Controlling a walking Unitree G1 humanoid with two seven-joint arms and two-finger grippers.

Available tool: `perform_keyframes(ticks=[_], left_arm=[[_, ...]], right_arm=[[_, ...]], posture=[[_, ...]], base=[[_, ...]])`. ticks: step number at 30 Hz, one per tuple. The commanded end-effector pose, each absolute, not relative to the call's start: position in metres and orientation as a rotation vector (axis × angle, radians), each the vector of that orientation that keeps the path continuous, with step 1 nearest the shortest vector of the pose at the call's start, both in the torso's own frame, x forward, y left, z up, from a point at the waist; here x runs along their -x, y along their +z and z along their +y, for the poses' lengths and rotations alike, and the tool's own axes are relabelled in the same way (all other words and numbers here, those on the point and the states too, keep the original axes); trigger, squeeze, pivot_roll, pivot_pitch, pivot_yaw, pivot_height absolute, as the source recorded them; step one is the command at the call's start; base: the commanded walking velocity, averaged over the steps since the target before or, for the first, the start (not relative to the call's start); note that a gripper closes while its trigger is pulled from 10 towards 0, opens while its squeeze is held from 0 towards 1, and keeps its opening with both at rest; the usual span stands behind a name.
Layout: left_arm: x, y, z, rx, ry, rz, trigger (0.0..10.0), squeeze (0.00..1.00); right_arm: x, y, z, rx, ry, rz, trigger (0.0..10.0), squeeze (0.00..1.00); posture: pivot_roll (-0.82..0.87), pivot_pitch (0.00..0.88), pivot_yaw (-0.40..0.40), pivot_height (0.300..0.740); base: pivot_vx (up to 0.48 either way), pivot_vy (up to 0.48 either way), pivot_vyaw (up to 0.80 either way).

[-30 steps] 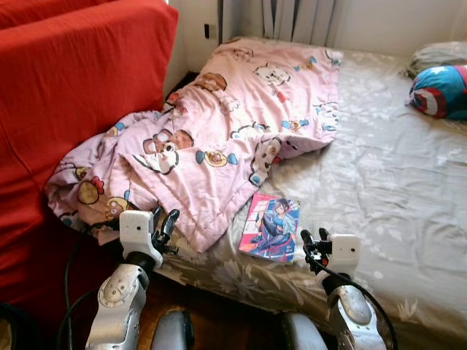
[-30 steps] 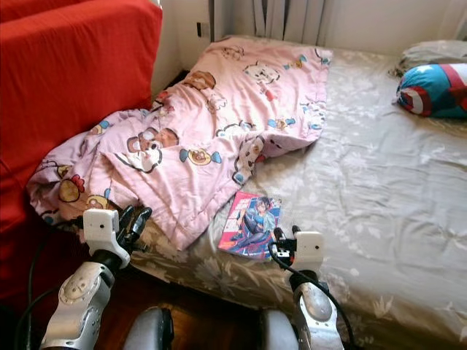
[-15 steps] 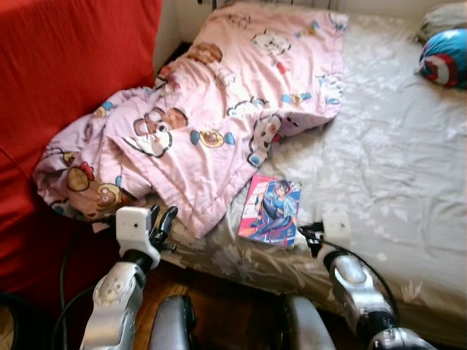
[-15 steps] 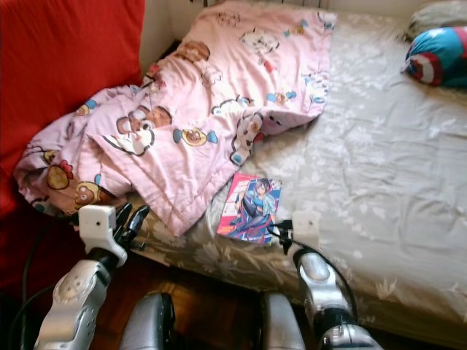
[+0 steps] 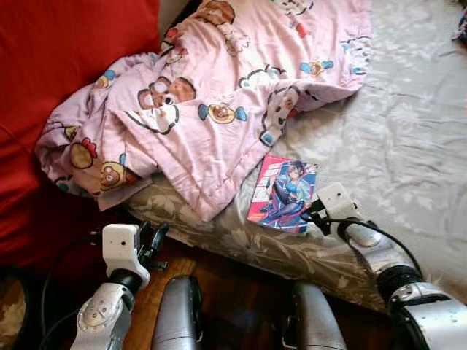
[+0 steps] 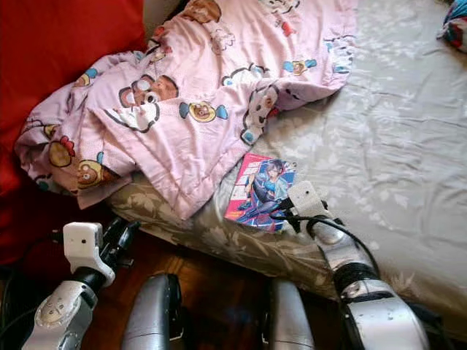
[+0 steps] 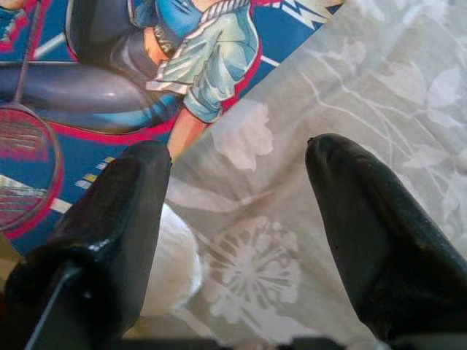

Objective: Clean up the room

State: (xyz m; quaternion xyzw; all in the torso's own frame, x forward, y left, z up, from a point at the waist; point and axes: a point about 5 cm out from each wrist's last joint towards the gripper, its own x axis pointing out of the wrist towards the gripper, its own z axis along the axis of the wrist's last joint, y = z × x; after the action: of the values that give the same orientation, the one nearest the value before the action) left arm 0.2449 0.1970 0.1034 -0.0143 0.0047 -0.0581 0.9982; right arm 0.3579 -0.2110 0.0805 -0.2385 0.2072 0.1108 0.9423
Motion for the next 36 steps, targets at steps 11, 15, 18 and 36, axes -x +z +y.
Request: perform_keyframes(ticks=[11, 15, 18, 36], left_arm=[[-0.239, 0.101, 0.201, 0.018, -0.105, 0.044, 10.0, 0.0], [-0.238, 0.101, 0.2, 0.013, -0.106, 0.047, 10.0, 0.0], [-0.237, 0.1, 0.2, 0.011, -0.109, 0.055, 10.0, 0.0], [-0.234, 0.102, 0.201, -0.002, -0.108, 0.065, 10.0, 0.0]], right_arm=[[-0.352, 0.078, -0.222, 0.608, 0.385, 0.521, 10.0, 0.0], [-0.35, 0.076, -0.224, 0.619, 0.422, 0.552, 10.0, 0.0], [-0.346, 0.071, -0.226, 0.643, 0.449, 0.596, 10.0, 0.0], [-0.338, 0.055, -0.219, 0.67, 0.46, 0.648, 10.0, 0.0]], posture=[[0.12, 0.325, 0.023, 0.602], [0.12, 0.327, 0.027, 0.602], [0.12, 0.328, 0.029, 0.602], [0.14, 0.347, 0.039, 0.602]], base=[[0.0, 0.0, 0.0], [0.0, 0.0, 0.0], [0.0, 0.0, 0.0], [0.0, 0.0, 0.0]])
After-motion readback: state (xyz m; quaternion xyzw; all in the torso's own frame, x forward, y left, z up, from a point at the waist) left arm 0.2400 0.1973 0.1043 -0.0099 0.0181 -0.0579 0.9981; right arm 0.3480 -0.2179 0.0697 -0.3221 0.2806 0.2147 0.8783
